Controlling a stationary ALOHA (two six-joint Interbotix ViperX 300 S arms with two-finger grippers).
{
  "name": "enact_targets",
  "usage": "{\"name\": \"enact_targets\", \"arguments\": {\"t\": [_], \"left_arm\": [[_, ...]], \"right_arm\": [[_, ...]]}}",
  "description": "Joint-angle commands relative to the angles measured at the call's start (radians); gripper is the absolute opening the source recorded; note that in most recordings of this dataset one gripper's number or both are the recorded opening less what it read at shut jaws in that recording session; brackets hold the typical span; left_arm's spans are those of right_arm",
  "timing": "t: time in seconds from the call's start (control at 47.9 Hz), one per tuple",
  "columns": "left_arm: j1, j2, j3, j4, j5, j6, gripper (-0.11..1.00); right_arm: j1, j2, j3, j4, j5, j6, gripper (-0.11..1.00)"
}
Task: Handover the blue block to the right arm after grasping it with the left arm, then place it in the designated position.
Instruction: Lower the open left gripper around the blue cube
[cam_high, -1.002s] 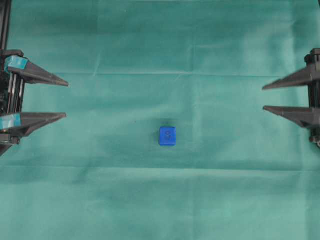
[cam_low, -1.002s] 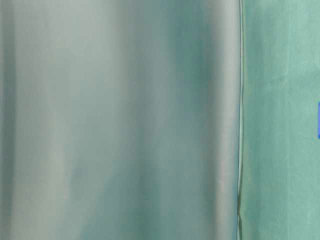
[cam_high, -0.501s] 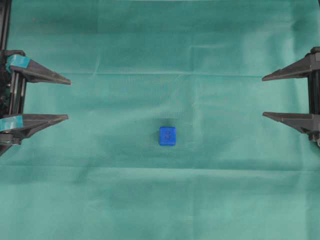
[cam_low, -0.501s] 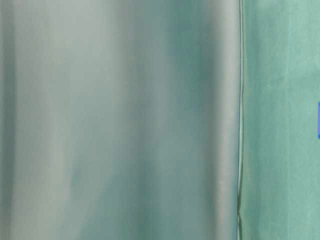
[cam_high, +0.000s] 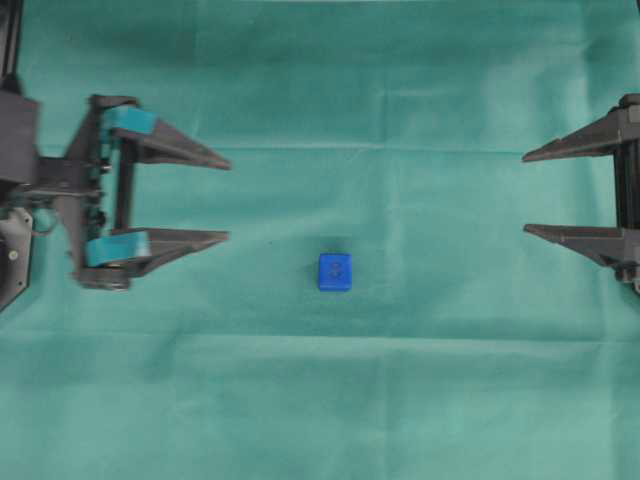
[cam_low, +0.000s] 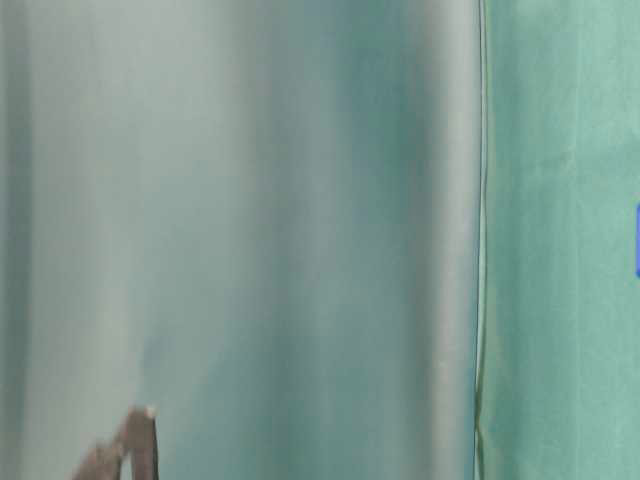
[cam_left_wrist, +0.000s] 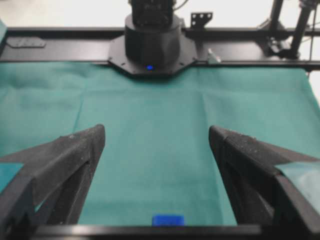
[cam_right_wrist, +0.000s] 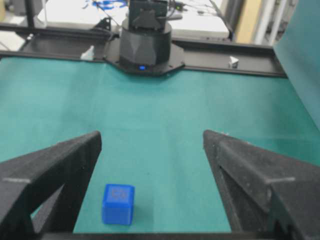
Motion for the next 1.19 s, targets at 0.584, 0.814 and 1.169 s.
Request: {"name": "enact_targets", "arguments": {"t": [0.584,0.814,1.169], "left_arm": [[-0.003,0.255,-0.265,-0.002,0.051,-0.008,1.00],[-0.005,0.268,-0.305,-0.003,0.190,-0.040,1.00],[-0.005,0.360,-0.469,0.000,0.560,-0.040,1.00]], "right_arm": [[-0.002,0.011,-0.026,-0.002,-0.009,0.002,0.93],[-0.002,0.014,-0.026,-0.002,-0.009,0.002,0.93],[-0.002,0.031,-0.026,0.000,-0.006,0.002,0.93]]}}
